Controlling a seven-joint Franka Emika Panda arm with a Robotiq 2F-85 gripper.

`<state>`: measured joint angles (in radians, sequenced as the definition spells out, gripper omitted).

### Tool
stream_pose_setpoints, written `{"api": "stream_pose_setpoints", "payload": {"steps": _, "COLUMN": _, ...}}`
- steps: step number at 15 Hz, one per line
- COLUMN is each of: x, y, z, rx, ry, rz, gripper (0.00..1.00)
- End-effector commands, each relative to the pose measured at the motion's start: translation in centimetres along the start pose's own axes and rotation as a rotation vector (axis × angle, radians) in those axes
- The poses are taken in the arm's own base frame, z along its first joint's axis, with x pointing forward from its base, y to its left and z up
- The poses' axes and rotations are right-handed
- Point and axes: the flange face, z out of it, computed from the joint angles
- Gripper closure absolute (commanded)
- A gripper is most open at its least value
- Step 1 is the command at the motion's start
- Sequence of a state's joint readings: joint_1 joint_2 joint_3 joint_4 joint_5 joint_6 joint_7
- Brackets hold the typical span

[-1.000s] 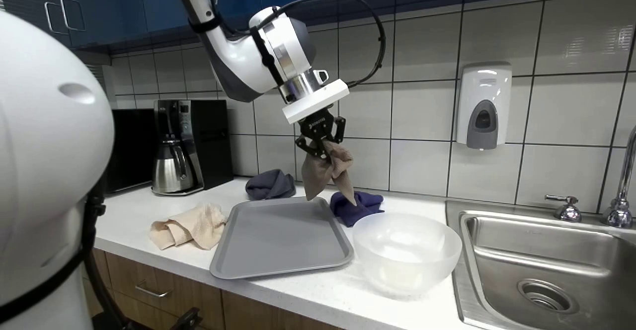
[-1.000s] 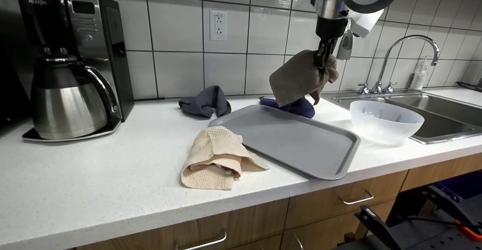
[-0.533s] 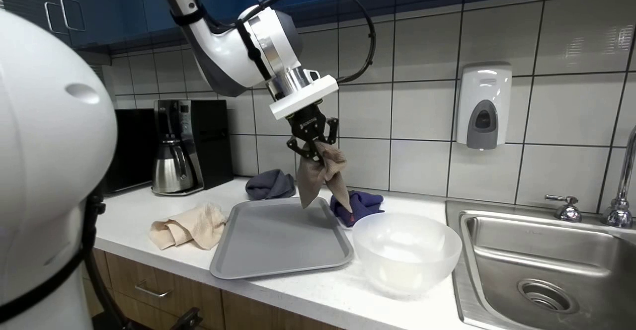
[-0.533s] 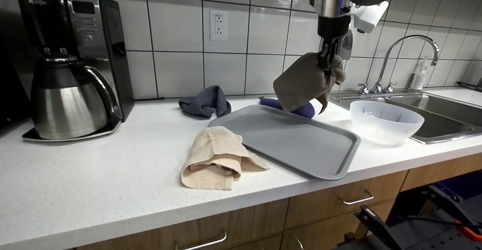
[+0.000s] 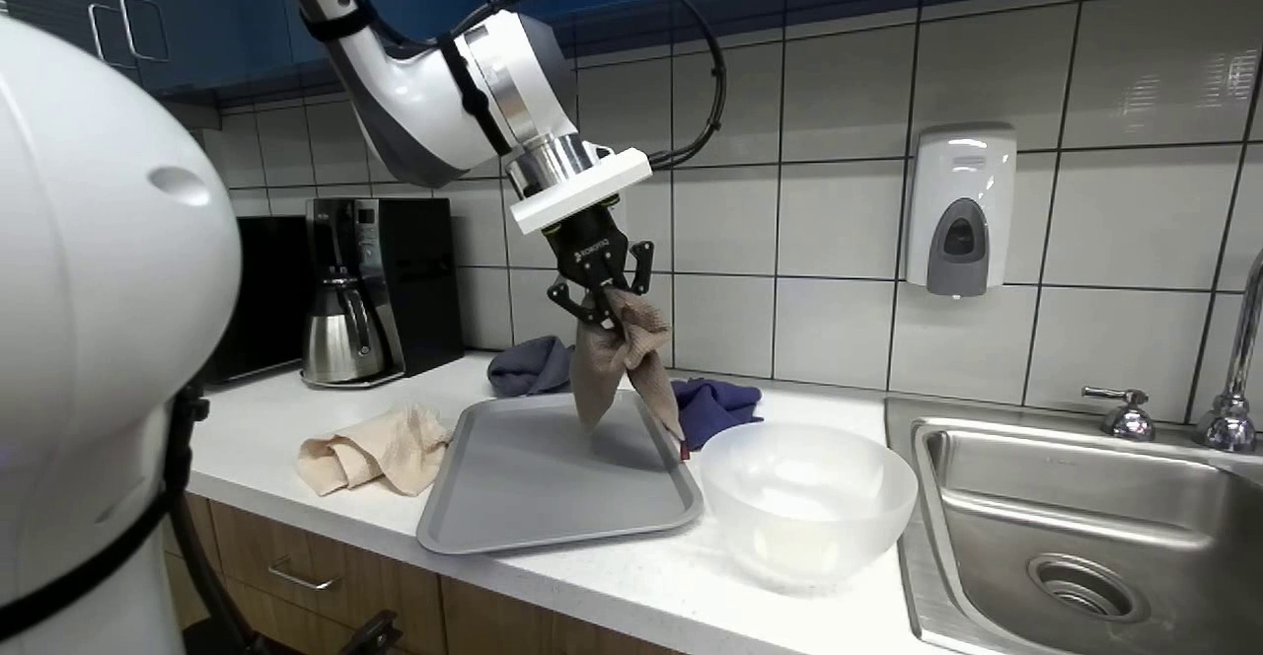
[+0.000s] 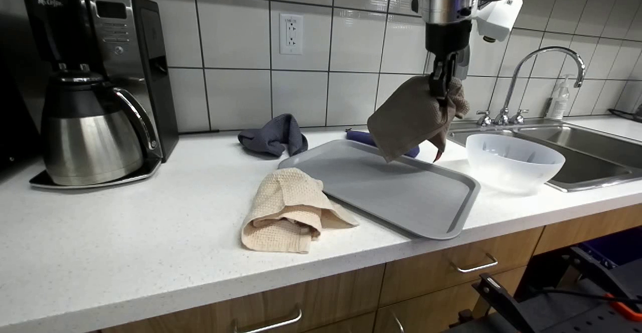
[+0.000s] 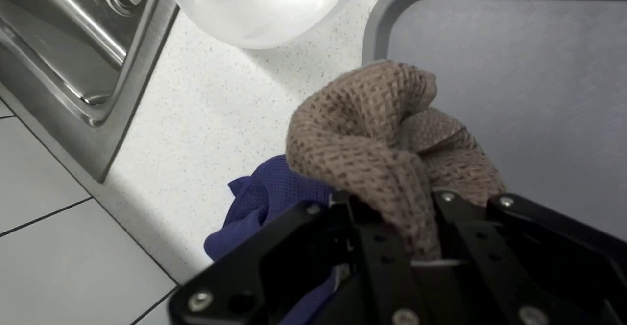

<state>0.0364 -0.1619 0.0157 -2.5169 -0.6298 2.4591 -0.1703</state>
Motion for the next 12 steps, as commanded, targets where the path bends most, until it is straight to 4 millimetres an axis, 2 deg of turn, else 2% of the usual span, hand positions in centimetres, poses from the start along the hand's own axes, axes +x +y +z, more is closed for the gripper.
{"api": "stream_pose_setpoints", "payload": {"steps": 1, "x": -0.4, "y": -1.6, "z": -1.1, "rx": 0.027, "ry": -0.018, "rz": -0.048, "gripper": 0.96}}
{"api": "stream_pose_setpoints", "payload": {"steps": 6, "x": 0.4, "y": -3.0, "z": 0.2, "rx": 0.111, "ry": -0.015, "rz": -0.071, "gripper": 0.96}}
{"api": "stream_pose_setpoints", "payload": {"steps": 12, "x": 0.6, "y": -3.2, "z": 2.6, "rx": 0.199, "ry": -0.036, "rz": -0.056, "gripper": 0.96}}
